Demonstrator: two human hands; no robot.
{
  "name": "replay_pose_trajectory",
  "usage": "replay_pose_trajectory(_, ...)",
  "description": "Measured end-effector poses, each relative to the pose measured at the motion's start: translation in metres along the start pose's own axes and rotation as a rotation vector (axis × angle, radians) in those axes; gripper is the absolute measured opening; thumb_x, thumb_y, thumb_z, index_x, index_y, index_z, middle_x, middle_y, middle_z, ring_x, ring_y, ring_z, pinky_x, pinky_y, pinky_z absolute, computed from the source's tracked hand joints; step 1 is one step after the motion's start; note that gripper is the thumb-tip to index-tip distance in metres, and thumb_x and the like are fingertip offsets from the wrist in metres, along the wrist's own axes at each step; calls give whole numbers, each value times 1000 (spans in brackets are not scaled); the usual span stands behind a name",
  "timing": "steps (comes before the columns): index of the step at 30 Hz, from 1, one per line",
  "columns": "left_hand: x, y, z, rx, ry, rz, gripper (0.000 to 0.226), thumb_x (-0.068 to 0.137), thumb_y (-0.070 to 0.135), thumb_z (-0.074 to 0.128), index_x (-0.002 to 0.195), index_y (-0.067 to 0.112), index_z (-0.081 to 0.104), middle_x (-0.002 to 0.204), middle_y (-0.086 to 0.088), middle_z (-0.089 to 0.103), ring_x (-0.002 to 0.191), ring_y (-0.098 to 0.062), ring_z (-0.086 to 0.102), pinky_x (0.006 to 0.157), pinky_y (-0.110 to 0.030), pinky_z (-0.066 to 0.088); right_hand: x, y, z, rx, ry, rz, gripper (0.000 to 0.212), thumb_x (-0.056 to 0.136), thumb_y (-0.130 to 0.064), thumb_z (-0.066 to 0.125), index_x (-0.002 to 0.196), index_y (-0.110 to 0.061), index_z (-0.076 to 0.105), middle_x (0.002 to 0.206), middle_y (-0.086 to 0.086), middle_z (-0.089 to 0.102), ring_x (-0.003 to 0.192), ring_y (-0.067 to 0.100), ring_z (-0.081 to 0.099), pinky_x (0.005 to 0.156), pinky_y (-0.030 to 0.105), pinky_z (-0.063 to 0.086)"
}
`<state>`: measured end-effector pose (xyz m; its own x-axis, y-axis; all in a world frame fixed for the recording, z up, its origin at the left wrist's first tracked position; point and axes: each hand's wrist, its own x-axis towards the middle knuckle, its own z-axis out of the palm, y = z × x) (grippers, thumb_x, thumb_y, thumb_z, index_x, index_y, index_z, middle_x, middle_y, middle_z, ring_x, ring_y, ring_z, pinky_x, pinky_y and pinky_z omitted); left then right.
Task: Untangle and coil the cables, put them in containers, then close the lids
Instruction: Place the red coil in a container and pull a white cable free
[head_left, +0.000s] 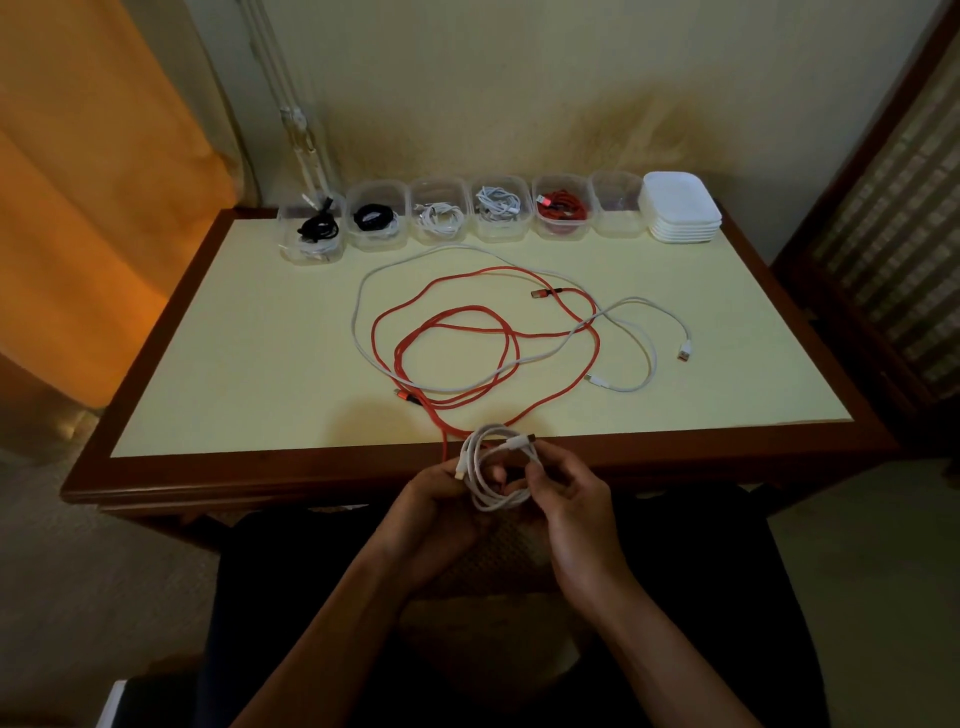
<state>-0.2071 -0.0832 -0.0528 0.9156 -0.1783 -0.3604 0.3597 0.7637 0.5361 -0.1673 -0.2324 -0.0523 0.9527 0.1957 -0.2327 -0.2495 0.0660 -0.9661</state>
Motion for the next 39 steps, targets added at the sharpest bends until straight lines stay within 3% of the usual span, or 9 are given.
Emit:
replay_pose_trajectory(3, 0, 1, 1, -241, 32, -36, 45, 88, 16, 37, 117, -7, 64, 113, -22, 54, 105, -32, 51, 107, -44, 39, 1, 4, -1, -105, 16, -67, 19, 96, -10, 60, 104, -27, 66, 104, 1, 72, 93, 11, 71, 75, 25, 58)
replay_pose_trajectory(8, 0, 3, 3, 288, 157, 17, 30, 92, 22, 51, 103, -1, 66, 109, -17, 65, 103, -30, 61, 105, -47, 41, 5, 12, -8, -280, -59, -170, 18, 97, -16, 61, 112, -25, 65, 102, -1, 71, 90, 11, 71, 73, 30, 59)
replay_pose_trajectory(13, 1, 10, 0, 439, 196, 51, 30, 98, 20, 45, 79, 2, 60, 85, -13, 62, 91, -30, 57, 87, -41, 45, 18, 9, -13, -474, -81, -261, 28, 90, -33, 67, 115, -20, 68, 106, -13, 69, 101, 0, 64, 84, 23, 56)
replay_pose_trajectory(17, 3, 14, 0, 571, 160, 32, 40, 99, 19, 45, 68, 15, 68, 96, -21, 58, 99, -35, 53, 104, -59, 37, 28, 4, -15, -572, -58, -376, 18, 90, -23, 70, 106, -15, 72, 97, -9, 71, 92, 1, 66, 76, 17, 55)
replay_pose_trajectory(21, 5, 17, -1, 637, 161, 29, 50, 102, 17, 41, 60, 20, 69, 100, -19, 65, 104, -39, 57, 106, -56, 38, 32, -9, -17, -524, -215, -381, 13, 92, -21, 68, 104, -22, 72, 96, -14, 72, 91, 1, 67, 75, 17, 56)
replay_pose_trajectory(24, 8, 18, -5, 632, 136, 10, 46, 102, 18, 41, 67, 16, 71, 100, -15, 69, 103, -34, 61, 102, -52, 44, 34, -14, -18, -519, -241, -370, 9, 91, -17, 68, 95, -25, 72, 86, -17, 71, 84, -1, 68, 71, 16, 55)
replay_pose_trajectory(28, 17, 27, -8, 666, 127, 30, 29, 98, 18, 49, 117, 2, 63, 116, -18, 66, 109, -34, 63, 93, -44, 53, 47, -21, -22, -474, -131, -302, 15, 91, -11, 68, 85, -23, 74, 82, -12, 72, 79, 1, 67, 71, 13, 51)
replay_pose_trajectory(33, 32, 51, -4, 763, 148, 71, 25, 97, 8, 52, 119, 3, 60, 107, -16, 70, 91, -21, 70, 72, -26, 55, 69, -31, -25, -420, -30, -213, 8, 89, -14, 70, 93, -17, 77, 87, -7, 74, 86, 6, 69, 76, 22, 53)
replay_pose_trajectory(39, 60, 84, 1, 849, 327, 145, 17, 97, 11, 53, 112, 8, 62, 101, -14, 72, 92, -27, 70, 84, -40, 55, 108, -60, -34, -402, 55, -150, 9, 90, -15, 70, 93, -14, 78, 83, -3, 75, 72, 8, 70, 58, 18, 53)
